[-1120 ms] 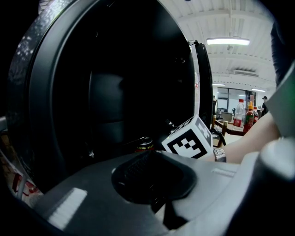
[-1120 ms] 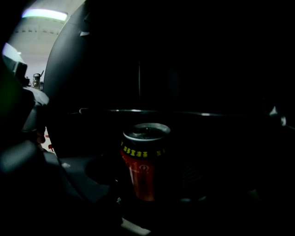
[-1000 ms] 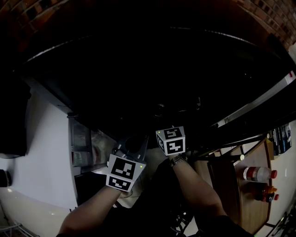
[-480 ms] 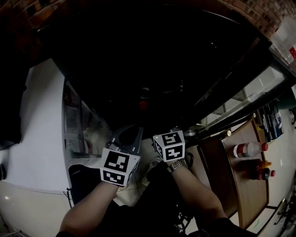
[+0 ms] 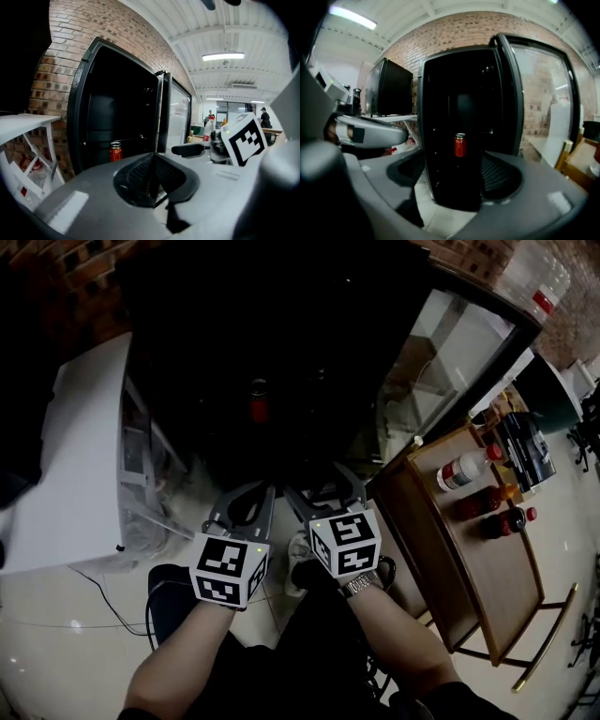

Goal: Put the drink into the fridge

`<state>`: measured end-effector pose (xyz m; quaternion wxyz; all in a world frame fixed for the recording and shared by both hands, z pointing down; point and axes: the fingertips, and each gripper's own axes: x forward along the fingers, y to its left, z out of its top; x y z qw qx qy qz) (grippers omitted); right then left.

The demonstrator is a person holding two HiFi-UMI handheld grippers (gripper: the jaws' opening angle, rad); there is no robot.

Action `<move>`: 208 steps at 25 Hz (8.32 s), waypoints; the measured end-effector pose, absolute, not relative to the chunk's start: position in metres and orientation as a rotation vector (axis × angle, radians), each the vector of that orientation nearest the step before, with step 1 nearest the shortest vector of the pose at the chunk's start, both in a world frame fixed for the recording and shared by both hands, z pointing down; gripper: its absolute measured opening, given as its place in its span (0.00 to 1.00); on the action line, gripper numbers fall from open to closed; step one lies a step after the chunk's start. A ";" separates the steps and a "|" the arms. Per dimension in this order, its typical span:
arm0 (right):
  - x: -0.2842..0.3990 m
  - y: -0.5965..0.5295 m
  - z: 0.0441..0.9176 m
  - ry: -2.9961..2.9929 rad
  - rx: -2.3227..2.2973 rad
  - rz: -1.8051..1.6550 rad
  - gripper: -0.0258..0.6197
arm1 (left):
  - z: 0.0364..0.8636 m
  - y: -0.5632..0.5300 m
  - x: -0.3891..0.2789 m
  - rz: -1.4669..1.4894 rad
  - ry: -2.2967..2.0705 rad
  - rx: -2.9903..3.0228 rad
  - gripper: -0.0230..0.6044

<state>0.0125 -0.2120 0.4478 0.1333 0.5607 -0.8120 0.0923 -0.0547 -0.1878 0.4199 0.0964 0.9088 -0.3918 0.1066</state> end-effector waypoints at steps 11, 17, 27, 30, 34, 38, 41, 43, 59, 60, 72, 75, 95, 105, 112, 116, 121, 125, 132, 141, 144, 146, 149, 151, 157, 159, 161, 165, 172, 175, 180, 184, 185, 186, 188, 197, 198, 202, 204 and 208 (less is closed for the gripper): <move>0.077 -0.111 0.386 -2.333 1.819 0.186 0.50 | 0.382 -0.107 0.001 0.265 -1.067 2.804 0.04; 0.116 -0.054 0.363 -2.296 1.919 0.140 0.44 | 0.374 -0.059 0.038 0.243 -0.996 2.843 0.04; 0.197 0.010 0.347 -2.144 2.094 0.118 0.40 | 0.357 -0.012 0.108 0.237 -0.811 2.960 0.04; 0.223 0.015 0.349 -2.090 2.143 0.137 0.40 | 0.352 -0.011 0.130 0.232 -0.754 2.990 0.04; 0.261 0.011 0.359 -1.996 2.210 0.186 0.40 | 0.358 -0.018 0.154 0.247 -0.691 3.004 0.04; 0.298 0.000 0.370 -1.879 2.267 0.231 0.40 | 0.366 -0.028 0.174 0.275 -0.643 3.003 0.04; 0.324 -0.009 0.379 -1.802 2.308 0.289 0.41 | 0.369 -0.034 0.187 0.306 -0.601 3.016 0.04; 0.338 -0.013 0.385 -1.763 2.337 0.327 0.41 | 0.371 -0.038 0.195 0.330 -0.573 3.029 0.04; 0.386 -0.069 0.414 -1.615 2.429 0.445 0.47 | 0.368 -0.096 0.241 0.388 -0.413 3.105 0.04; 0.388 -0.071 0.415 -1.607 2.432 0.443 0.47 | 0.369 -0.099 0.242 0.385 -0.410 3.103 0.04; 0.386 -0.072 0.413 -1.609 2.445 0.439 0.45 | 0.374 -0.117 0.225 0.370 -0.463 3.056 0.04; 0.373 -0.069 0.407 -1.648 2.426 0.425 0.45 | 0.371 -0.116 0.212 0.360 -0.503 3.048 0.04; 0.188 -0.048 0.344 -2.129 2.059 0.194 0.45 | 0.355 -0.071 0.085 0.266 -0.847 2.978 0.04; 0.082 -0.044 0.341 -2.309 1.834 0.160 0.45 | 0.354 -0.054 -0.007 0.238 -1.049 2.894 0.04; 0.019 -0.074 0.351 -2.404 1.680 0.156 0.45 | 0.366 -0.080 -0.063 0.246 -1.169 2.810 0.04; -0.009 -0.108 0.352 -2.448 1.608 0.140 0.45 | 0.376 -0.109 -0.085 0.246 -1.221 2.759 0.04; -0.034 -0.151 0.358 -2.488 1.528 0.138 0.45 | 0.385 -0.143 -0.101 0.242 -1.278 2.711 0.04; -0.048 -0.184 0.362 -2.508 1.479 0.139 0.45 | 0.387 -0.164 -0.111 0.251 -1.314 2.691 0.04; -0.072 -0.254 0.363 -2.533 1.407 0.115 0.45 | 0.384 -0.204 -0.121 0.272 -1.362 2.693 0.04; -0.093 -0.341 0.368 -2.549 1.321 0.117 0.45 | 0.386 -0.265 -0.116 0.286 -1.386 2.673 0.04; -0.097 -0.366 0.373 -2.549 1.306 0.127 0.45 | 0.389 -0.280 -0.110 0.303 -1.378 2.675 0.04; -0.099 -0.381 0.376 -2.548 1.297 0.131 0.45 | 0.390 -0.289 -0.107 0.311 -1.373 2.680 0.04; -0.104 -0.404 0.378 -2.552 1.281 0.132 0.45 | 0.390 -0.304 -0.105 0.323 -1.372 2.682 0.04; -0.108 -0.417 0.379 -2.556 1.272 0.135 0.45 | 0.392 -0.313 -0.106 0.338 -1.374 2.676 0.04; -0.118 -0.451 0.376 -2.579 1.250 0.134 0.45 | 0.398 -0.331 -0.108 0.364 -1.366 2.668 0.04; -0.122 -0.459 0.378 -2.584 1.235 0.131 0.45 | 0.401 -0.334 -0.109 0.368 -1.368 2.662 0.04; -0.126 -0.466 0.380 -2.590 1.220 0.128 0.45 | 0.402 -0.338 -0.113 0.368 -1.376 2.656 0.04; -0.132 -0.470 0.392 -2.598 1.188 0.133 0.45 | 0.407 -0.342 -0.118 0.368 -1.407 2.635 0.04; -0.133 -0.476 0.397 -2.618 1.198 0.139 0.46 | 0.407 -0.347 -0.126 0.371 -1.433 2.614 0.04; -0.134 -0.477 0.397 -2.628 1.184 0.131 0.46 | 0.407 -0.346 -0.127 0.369 -1.439 2.610 0.04; -0.129 -0.474 0.397 -2.613 1.191 0.113 0.46 | 0.407 -0.340 -0.124 0.370 -1.440 2.609 0.04; -0.121 -0.466 0.389 -2.610 1.217 0.110 0.47 | 0.400 -0.335 -0.125 0.358 -1.451 2.615 0.04; -0.118 -0.463 0.386 -2.611 1.228 0.111 0.47 | 0.397 -0.334 -0.125 0.354 -1.450 2.621 0.04; -0.116 -0.460 0.384 -2.614 1.238 0.111 0.47 | 0.395 -0.332 -0.124 0.352 -1.449 2.628 0.04; -0.110 -0.450 0.378 -2.616 1.259 0.110 0.47 | 0.389 -0.327 -0.123 0.349 -1.442 2.642 0.04; -0.077 -0.374 0.356 -2.615 1.375 0.114 0.47 | 0.374 -0.289 -0.104 0.309 -1.371 2.700 0.04; -0.071 -0.363 0.356 -2.610 1.390 0.113 0.47 | 0.374 -0.283 -0.100 0.303 -1.359 2.703 0.04; -0.041 -0.317 0.357 -2.575 1.466 0.124 0.47 | 0.376 -0.250 -0.076 0.314 -1.280 2.743 0.04; -0.024 -0.296 0.353 -2.557 1.525 0.129 0.47 | 0.373 -0.233 -0.064 0.321 -1.233 2.777 0.04; 0.007 -0.248 0.349 -2.520 1.621 0.126 0.47 | 0.371 -0.199 -0.043 0.320 -1.165 2.821 0.04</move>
